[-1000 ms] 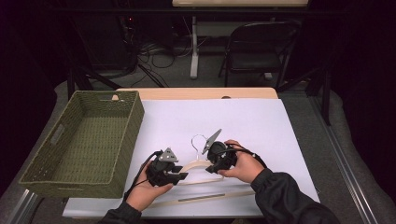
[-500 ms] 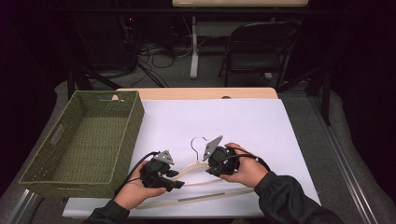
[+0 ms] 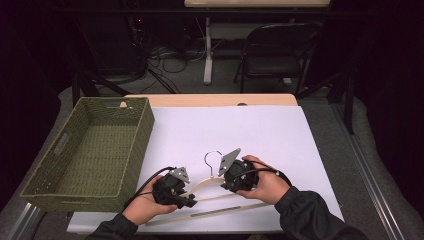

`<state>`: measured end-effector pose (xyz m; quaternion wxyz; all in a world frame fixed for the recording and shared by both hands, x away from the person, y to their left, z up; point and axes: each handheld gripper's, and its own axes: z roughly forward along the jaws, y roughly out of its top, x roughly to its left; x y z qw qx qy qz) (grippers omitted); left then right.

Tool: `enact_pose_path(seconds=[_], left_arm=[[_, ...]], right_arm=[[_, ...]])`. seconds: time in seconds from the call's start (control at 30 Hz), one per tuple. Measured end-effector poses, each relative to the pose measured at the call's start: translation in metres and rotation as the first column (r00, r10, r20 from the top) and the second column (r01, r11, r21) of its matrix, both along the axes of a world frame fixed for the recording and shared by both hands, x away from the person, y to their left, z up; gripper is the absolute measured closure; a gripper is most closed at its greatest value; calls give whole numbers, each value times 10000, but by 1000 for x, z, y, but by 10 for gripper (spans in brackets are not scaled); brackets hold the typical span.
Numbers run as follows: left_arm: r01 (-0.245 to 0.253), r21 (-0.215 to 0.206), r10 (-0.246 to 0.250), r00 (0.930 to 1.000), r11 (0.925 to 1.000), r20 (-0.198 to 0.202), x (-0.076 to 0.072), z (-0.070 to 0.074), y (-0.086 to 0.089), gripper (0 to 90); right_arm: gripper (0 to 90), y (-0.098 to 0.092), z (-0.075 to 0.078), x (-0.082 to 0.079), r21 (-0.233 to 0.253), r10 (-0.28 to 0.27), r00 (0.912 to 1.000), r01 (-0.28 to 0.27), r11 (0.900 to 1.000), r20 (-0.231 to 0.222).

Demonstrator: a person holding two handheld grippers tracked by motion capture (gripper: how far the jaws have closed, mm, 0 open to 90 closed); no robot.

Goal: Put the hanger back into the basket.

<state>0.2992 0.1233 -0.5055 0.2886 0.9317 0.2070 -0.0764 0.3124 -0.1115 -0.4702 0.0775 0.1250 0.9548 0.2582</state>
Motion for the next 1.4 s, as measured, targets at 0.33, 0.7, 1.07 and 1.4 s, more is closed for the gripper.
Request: enact_pose_path(seconds=[0.33,0.7,1.07,1.4], left_arm=[[56,-589,-45,9998,9982,192,-10,10,8,870],[-833,-1678,992,9911,9823,889,-24,48,36,871],[-1656,-1762,1934,9689,9703,1544,-27,88,72,871],[-2459,-1894,2844,9346,9506,2138,-22,120,116,871]], right_arm=[[490,-33,32,-10,1473,-369,9993,360,9884,37],[490,-95,48,-13,2199,-1790,9834,1685,9609,287],[487,-115,39,-5,2034,-2468,9691,2403,9491,64],[483,-119,33,1,2048,-2648,9643,2607,9434,-79]])
